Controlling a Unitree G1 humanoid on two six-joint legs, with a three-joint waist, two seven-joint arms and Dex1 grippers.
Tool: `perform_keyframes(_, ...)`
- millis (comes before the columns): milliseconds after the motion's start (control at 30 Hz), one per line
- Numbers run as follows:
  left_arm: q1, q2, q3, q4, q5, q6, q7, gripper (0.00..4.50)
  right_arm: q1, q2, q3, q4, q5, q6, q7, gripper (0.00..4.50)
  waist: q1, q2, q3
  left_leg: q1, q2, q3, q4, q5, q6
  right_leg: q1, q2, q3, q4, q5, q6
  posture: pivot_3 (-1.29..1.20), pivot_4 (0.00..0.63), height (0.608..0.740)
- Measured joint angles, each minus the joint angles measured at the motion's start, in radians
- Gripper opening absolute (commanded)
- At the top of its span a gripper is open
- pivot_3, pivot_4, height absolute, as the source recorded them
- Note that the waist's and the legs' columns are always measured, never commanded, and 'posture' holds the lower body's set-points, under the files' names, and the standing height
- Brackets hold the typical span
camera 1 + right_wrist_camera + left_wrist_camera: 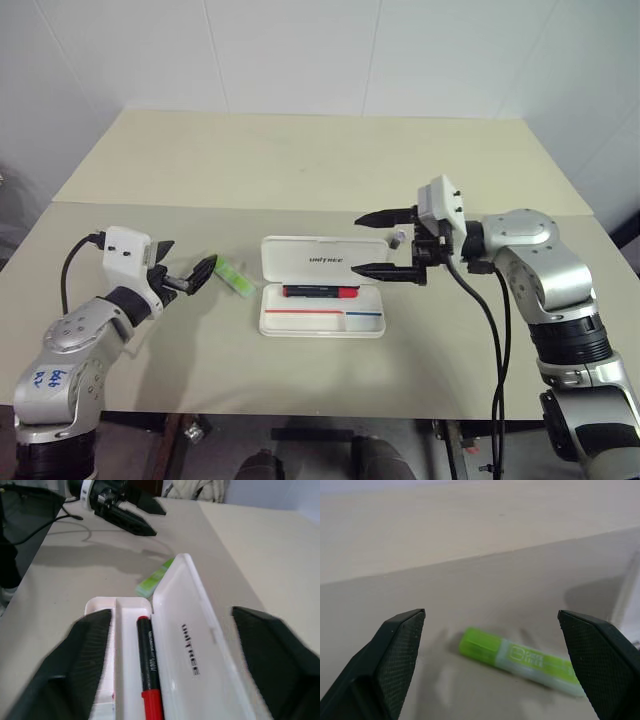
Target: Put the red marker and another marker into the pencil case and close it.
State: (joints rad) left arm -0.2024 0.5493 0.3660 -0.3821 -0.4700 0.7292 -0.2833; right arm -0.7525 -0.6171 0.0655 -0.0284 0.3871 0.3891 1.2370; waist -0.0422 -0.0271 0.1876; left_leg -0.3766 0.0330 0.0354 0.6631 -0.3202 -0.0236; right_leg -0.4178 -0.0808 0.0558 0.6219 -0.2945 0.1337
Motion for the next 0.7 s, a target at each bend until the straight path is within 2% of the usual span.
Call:
perform_keyframes(367,-0.215,-0.135,-0.072,0.086,0.022,0.256,0.214,4.50,0.031,-0.013,-0.038,-0.004,0.018,-0.041,-0.042,4.49,0.015,0.000,0.000,0.000,-0.001,0.001,0.002,0.001,-0.001,0.001,0.001,0.000,0.000,0.001,0.001,0.00,0.150,0.740)
perform_keyframes(700,-0.308,-0.235,-0.068,0.125,0.068,0.481,0.370,4.50,0.042,-0.014,-0.038,-0.004,0.016,-0.053,-0.075,4.49,0.016,-0.001,0.000,0.000,-0.001,0.001,0.002,0.003,-0.005,0.001,0.001,0.000,0.000,0.001,0.001,0.00,0.150,0.740)
